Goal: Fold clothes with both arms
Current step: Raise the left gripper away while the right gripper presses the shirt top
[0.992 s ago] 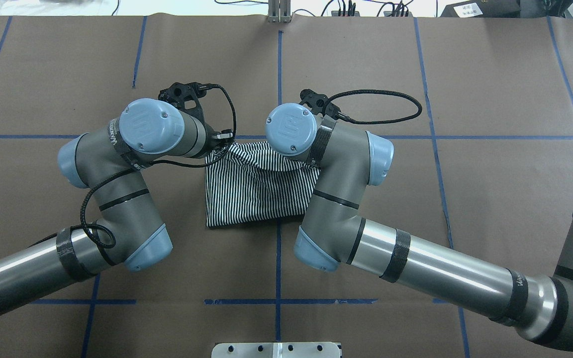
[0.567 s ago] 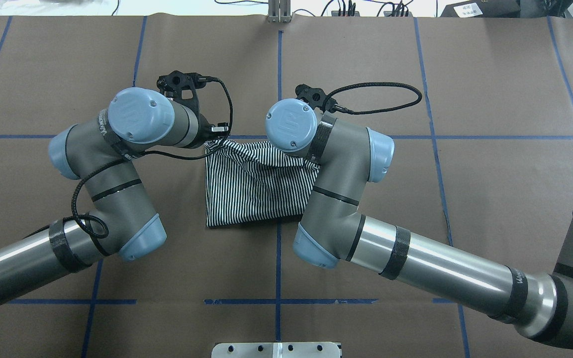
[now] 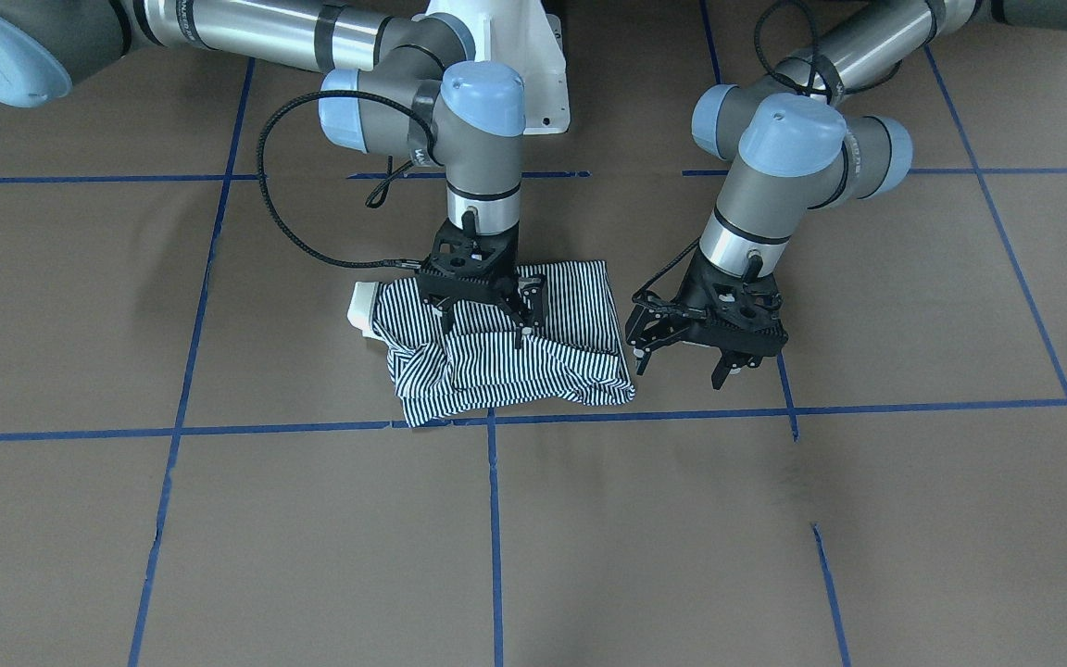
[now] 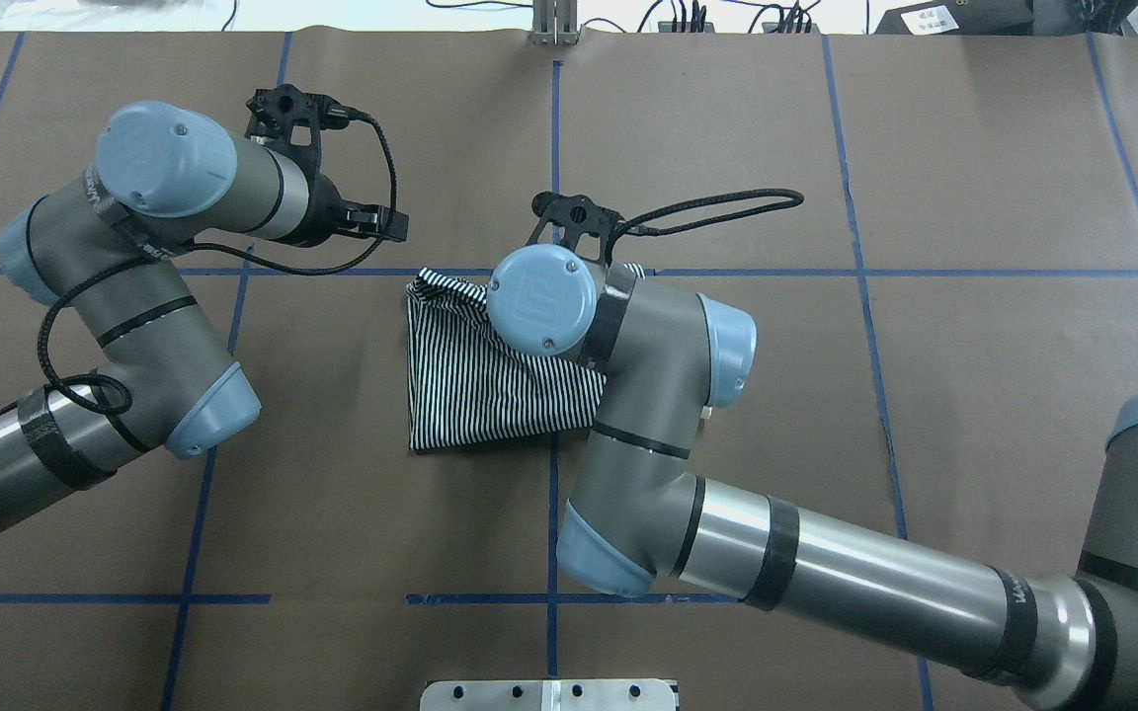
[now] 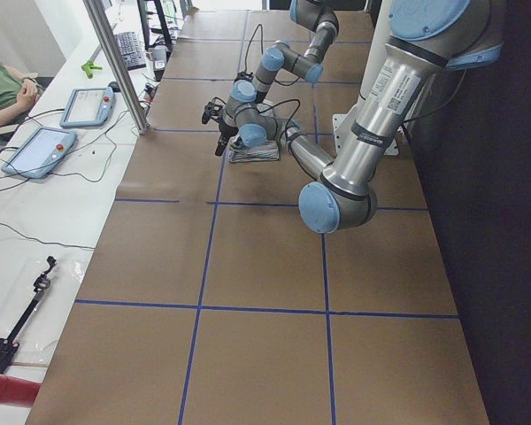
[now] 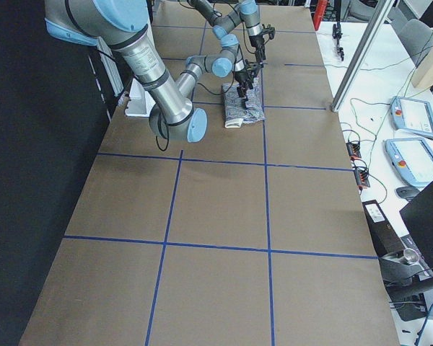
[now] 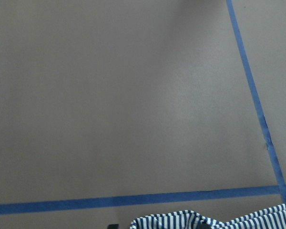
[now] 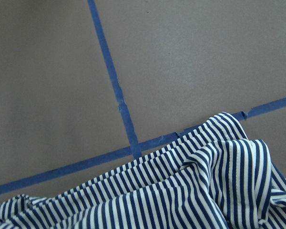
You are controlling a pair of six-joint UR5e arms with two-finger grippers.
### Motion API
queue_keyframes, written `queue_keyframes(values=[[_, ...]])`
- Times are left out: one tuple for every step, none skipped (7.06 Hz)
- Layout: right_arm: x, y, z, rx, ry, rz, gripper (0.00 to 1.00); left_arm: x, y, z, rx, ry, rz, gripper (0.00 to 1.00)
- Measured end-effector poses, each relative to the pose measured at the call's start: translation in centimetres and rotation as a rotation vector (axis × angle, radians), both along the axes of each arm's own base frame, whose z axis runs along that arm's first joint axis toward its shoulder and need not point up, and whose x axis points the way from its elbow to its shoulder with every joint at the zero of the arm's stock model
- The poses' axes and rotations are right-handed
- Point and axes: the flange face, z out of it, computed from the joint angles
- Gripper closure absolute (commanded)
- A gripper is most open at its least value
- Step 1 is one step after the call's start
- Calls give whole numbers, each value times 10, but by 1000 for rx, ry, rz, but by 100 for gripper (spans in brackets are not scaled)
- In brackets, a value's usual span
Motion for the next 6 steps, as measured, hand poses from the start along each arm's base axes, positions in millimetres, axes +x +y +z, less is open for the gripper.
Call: queue_keyframes(values=[[-13, 19, 6, 61, 44, -34, 0, -1, 0, 1, 2, 2, 1, 0], [-22, 32, 12, 92, 70, -58, 0, -2, 0, 2, 1, 3, 1, 0], [-28, 38, 16, 113, 92, -76, 0, -2, 0, 2, 1, 3, 0, 0], [-30, 39, 19, 129, 111, -92, 0, -2, 0, 3, 0, 4, 0, 0], [-29, 34, 23, 135, 127, -95, 0, -2, 0, 3, -1, 4, 0, 0], [-28, 23, 30, 133, 144, -86, 0, -3, 0, 3, -1, 4, -1, 0]])
